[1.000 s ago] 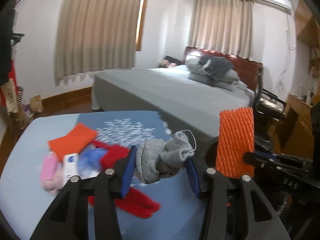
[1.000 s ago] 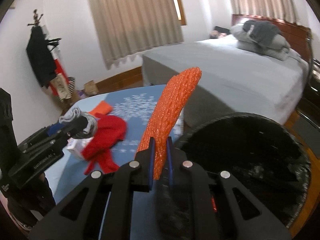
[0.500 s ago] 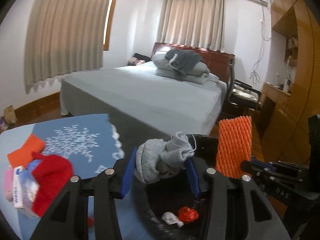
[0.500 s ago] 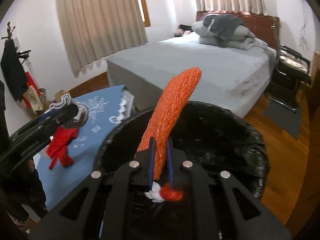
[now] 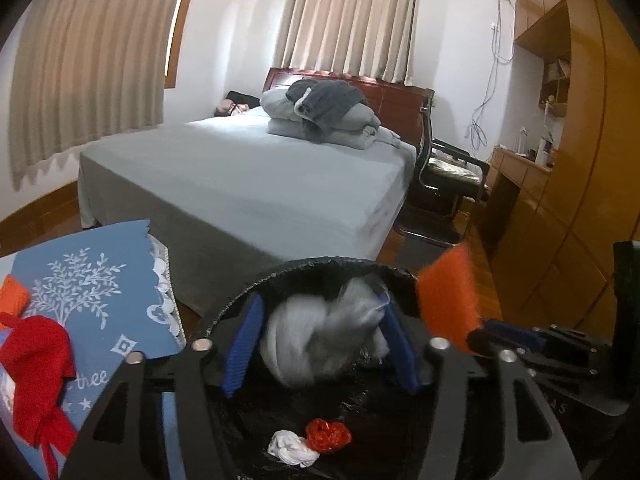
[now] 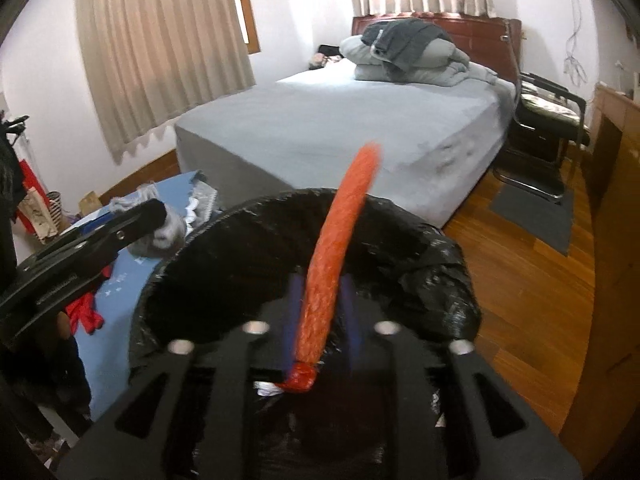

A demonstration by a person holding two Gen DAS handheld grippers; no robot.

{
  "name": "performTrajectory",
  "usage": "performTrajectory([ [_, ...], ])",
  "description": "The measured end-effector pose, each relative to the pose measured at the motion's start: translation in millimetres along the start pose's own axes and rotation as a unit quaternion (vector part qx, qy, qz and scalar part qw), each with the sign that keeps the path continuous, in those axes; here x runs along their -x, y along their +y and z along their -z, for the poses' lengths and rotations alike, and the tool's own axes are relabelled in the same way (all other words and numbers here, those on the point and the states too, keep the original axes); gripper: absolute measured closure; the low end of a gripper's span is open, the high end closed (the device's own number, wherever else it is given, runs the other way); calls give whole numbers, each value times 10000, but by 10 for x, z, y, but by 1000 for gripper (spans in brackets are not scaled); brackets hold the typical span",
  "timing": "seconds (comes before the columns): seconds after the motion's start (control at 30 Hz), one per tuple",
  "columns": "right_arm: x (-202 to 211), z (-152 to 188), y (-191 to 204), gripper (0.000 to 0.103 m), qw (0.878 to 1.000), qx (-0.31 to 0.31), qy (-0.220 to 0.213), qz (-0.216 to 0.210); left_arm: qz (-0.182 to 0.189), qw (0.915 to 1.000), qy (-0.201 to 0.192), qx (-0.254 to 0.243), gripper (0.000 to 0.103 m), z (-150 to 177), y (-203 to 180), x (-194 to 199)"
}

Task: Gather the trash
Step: 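Drop the orange mesh net and grey socks into the black bin, then move both grippers back over the table toward the white box and red gloves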

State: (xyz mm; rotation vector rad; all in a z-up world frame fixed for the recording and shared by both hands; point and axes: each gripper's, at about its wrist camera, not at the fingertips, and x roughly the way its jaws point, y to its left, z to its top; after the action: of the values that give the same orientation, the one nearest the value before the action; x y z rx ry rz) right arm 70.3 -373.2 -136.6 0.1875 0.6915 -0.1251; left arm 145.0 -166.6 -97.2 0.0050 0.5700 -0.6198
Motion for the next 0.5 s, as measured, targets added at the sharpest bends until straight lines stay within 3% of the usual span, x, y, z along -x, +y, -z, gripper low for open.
performTrajectory([
  [0.1, 41, 10, -18, 40, 9999, -5, -108, 121, -53, 9999, -75, 74, 30, -18, 67, 77],
  [0.17, 77, 4, -21, 17, 9996, -23, -207, 215, -171, 9997, -151, 95, 25, -37, 105, 137],
  [0.2, 102, -4, -12, 12, 9994, -50, -272, 219, -228, 9995, -183, 102, 24, -46, 148, 179],
  [0.37, 147, -70, 138, 7, 9992, -49, -400, 33, -797, 9960, -367, 197, 12, -44, 461, 493],
  [0.5, 110, -139, 423, 7, 9988, 87, -430, -221, -1223, 9911, -443, 295, 9, 7, 741, 726],
])
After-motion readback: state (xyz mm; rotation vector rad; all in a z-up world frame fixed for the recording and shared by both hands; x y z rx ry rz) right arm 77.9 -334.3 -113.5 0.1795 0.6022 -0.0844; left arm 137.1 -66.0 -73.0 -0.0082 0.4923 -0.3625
